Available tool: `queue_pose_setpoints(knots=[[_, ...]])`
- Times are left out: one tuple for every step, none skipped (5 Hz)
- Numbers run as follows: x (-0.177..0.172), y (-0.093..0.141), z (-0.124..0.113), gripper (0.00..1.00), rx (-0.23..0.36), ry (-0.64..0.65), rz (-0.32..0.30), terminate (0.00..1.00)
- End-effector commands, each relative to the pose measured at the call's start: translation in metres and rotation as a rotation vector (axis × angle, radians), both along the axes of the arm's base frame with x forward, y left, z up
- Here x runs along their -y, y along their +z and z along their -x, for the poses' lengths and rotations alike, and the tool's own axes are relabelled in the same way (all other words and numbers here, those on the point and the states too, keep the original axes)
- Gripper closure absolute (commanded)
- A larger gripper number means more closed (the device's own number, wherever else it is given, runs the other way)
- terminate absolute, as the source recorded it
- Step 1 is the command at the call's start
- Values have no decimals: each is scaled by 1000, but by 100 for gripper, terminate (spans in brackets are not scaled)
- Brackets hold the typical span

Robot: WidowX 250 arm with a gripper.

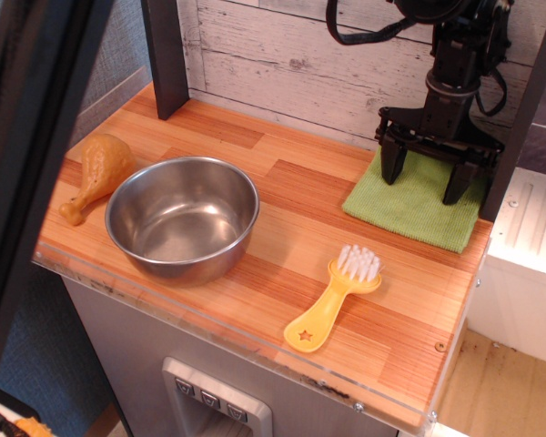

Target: Slide the green rag away from the silver pot, into the corner.

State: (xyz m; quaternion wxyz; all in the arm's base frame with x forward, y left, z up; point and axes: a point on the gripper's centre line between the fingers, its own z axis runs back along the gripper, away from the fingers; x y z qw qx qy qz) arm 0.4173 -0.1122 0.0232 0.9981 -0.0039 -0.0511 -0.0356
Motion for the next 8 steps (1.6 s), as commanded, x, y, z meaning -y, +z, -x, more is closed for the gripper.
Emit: queue_pose_setpoints(knots=[[-8, 107, 0, 0, 207, -45, 69, 0], [-19, 132, 22, 0, 244, -34, 91, 0], [-22, 145, 48, 0, 240, -56, 72, 0], [-31, 144, 74, 0, 197, -60, 30, 0], [-41, 139, 90, 0, 128, -45, -11, 0], [-51, 135, 97, 0, 70, -85, 0, 0], [-51, 135, 97, 0, 70, -85, 0, 0], [-51, 135, 97, 0, 70, -85, 0, 100]])
